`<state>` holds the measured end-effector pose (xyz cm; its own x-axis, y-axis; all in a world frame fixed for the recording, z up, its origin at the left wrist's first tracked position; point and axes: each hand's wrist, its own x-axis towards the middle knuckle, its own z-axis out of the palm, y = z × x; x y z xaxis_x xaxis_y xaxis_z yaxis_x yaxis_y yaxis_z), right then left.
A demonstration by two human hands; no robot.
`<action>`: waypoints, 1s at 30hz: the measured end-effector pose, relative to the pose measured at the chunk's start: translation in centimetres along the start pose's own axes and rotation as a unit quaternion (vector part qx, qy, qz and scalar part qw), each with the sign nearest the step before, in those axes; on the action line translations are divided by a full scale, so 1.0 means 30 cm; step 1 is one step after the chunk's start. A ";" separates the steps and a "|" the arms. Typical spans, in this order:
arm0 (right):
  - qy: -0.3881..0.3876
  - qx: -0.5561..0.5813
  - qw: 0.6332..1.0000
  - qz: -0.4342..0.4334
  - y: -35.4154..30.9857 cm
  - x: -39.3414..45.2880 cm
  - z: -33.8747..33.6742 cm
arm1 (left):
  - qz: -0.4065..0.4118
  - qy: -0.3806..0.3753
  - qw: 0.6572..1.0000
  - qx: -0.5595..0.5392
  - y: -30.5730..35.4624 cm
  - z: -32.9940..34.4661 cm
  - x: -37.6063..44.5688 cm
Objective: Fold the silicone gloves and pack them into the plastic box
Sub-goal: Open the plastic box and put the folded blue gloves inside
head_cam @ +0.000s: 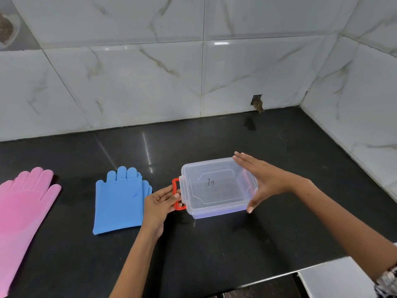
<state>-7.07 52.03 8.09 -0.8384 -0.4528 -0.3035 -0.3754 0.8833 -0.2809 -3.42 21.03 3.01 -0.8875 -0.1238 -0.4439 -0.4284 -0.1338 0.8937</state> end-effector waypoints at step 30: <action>0.092 0.112 0.989 -0.039 -0.023 -0.009 0.011 | -0.055 0.066 0.994 -0.070 -0.062 0.002 -0.012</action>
<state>-6.45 51.51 8.06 -0.8759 -0.4700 -0.1091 -0.3611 0.7885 -0.4979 -2.31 21.38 1.51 -0.8019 -0.2281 -0.5522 -0.4860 -0.2887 0.8249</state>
